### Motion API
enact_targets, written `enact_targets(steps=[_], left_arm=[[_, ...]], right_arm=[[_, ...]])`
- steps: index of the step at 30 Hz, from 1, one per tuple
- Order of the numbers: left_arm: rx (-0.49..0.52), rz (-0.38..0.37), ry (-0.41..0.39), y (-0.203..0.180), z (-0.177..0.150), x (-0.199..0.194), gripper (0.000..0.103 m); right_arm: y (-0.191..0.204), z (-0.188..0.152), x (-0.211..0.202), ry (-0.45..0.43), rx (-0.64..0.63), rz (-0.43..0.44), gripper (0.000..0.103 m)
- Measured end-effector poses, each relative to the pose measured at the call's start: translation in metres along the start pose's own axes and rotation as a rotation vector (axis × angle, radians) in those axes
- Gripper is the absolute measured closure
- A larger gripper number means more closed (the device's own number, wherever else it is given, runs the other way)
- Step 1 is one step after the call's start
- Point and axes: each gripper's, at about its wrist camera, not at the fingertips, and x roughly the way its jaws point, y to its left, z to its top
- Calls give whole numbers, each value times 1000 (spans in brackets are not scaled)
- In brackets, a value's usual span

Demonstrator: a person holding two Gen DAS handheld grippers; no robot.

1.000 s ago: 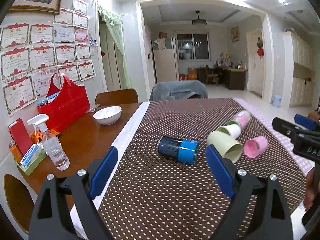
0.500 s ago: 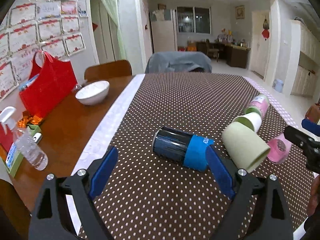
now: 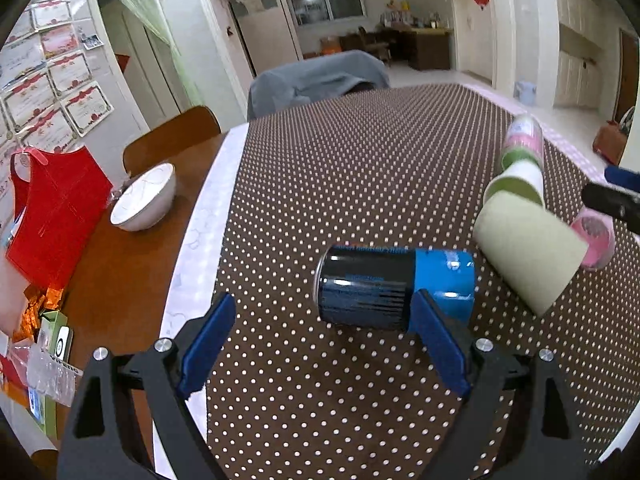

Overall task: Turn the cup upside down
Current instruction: 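Move the left gripper toward the black-and-blue can lying on its side, then close the left gripper around the can body and lift it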

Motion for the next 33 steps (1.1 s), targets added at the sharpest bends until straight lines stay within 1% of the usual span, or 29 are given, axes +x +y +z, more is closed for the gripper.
enact_targets(steps=[2,6,7,9,11,13,17,20,23,25,29,33], left_arm=[[-20,-25,17,2,0,4,15],[-105,-66,41,7,5,12,15],[-115,-74,43,5,7,14,15],[-82,-73,34,0,12,15,15],[-21,-56,21,-4,17,16,15],[64,-43,21,-6,20,16,15],[265,-60,45,-13,22,20,15],[447,-106,74,-24,19,25,15],[567,-154,86,-31,18,27,15],[664,-194,95,-38,18,30,15],[813,-243,111,-52,17,41,15],[939,-299,126,-64,19,51,15]], right_arm=[[4,5,4,6,-18,6,6],[8,14,11,7,-35,17,6],[8,15,13,10,-35,20,6],[6,17,16,15,-33,21,6],[2,18,17,18,-24,17,6],[-6,21,18,21,-5,6,6],[-14,22,19,25,21,-19,6],[-14,21,20,31,41,-29,6],[-12,21,23,41,46,-36,6],[-10,21,25,46,46,-39,6],[-12,24,29,51,60,-49,6],[-15,27,33,57,65,-55,6]])
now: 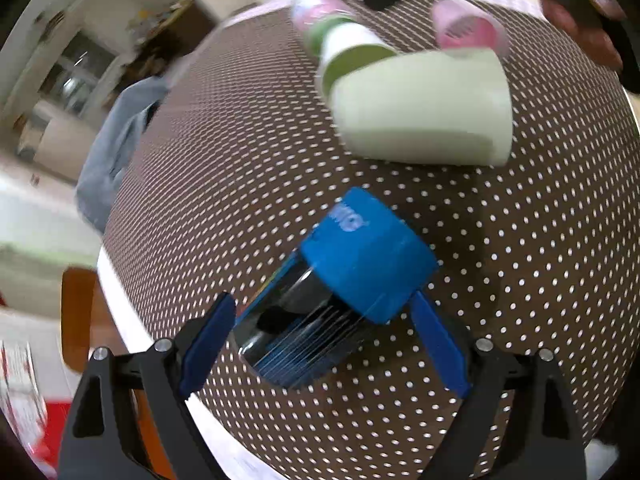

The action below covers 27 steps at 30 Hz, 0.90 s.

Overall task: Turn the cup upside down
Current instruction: 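Close the left gripper around the can body and lift it, then rotate the held can in the left gripper, turning its blue end upward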

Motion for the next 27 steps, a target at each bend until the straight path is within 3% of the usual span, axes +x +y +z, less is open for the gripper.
enact_targets(steps=[9,10,11,18,27], left_arm=[[119,-128,67,-5,28,34,16],[107,-138,89,-5,30,39,17],[95,-150,100,-10,22,37,25],[-125,-168,141,4,15,41,28],[-454,-202,143,-13,-27,13,31]], right_arm=[[-16,2,2,2,29,-7,6],[-18,1,1,0,31,-6,6],[-19,1,-1,-2,34,-5,6],[-32,-10,-19,-21,65,10,6],[-36,-31,-52,-61,80,49,6]])
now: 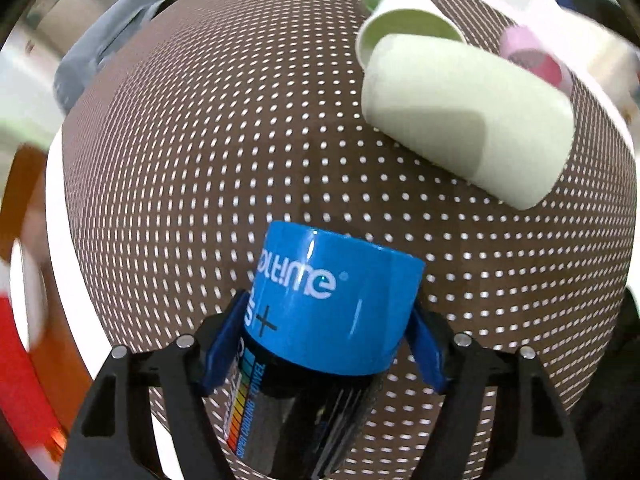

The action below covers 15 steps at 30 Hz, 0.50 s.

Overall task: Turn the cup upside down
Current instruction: 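Rotate the held can in the left gripper, turning its blue end upward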

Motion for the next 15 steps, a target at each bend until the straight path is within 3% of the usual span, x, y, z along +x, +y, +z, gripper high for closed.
enact_targets(steps=[6,12,15], left_arm=[[-164,-45,-66,-20,-50,-30,32],[-167,-48,-146,-74,-87,-67,34],[-141,-44,-177,-93,-84,-75,35]], right_arm=[[-3,-20,-22,-21,-2,28,6],[-12,-45,-47,-50,6,37,6],[-17,-58,-57,-58,8,39,6]])
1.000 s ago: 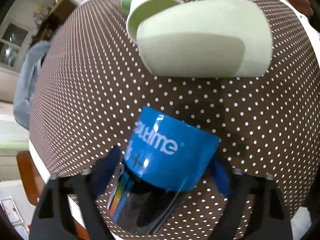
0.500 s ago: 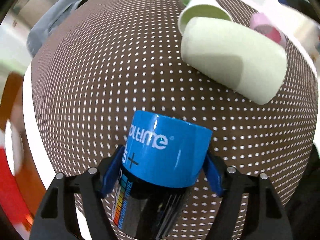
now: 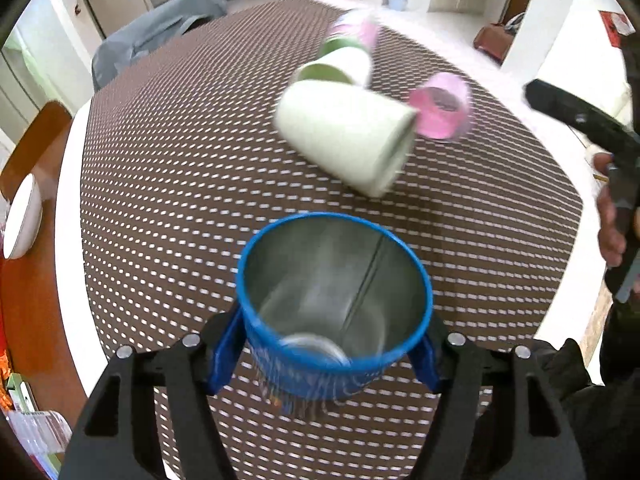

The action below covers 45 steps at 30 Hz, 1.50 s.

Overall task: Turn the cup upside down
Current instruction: 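Rotate the held can in the left gripper, turning its blue end upward, then lower the can onto the table on its side and open the left gripper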

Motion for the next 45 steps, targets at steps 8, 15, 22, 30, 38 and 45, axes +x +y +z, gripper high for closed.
enact_targets(steps=[8,15,22,30,38,45], left_arm=[[57,-2,-41,-49,12,-9,36],[103,37,-3,-50,18,-2,36],[157,67,16,-68,46,18,36],[222,117,23,-89,69,52,32],[264,124,-103,-104,69,42,27],[176,71,-231,-94,71,16,24]], right_arm=[[-12,-24,-28,-34,14,3,6],[-21,-33,-38,-56,34,22,6],[-30,-40,-46,-71,58,28,6],[-47,-44,-50,-77,92,-1,6],[-52,-49,-49,-66,93,-15,6],[-48,-49,-55,-74,78,-14,6]])
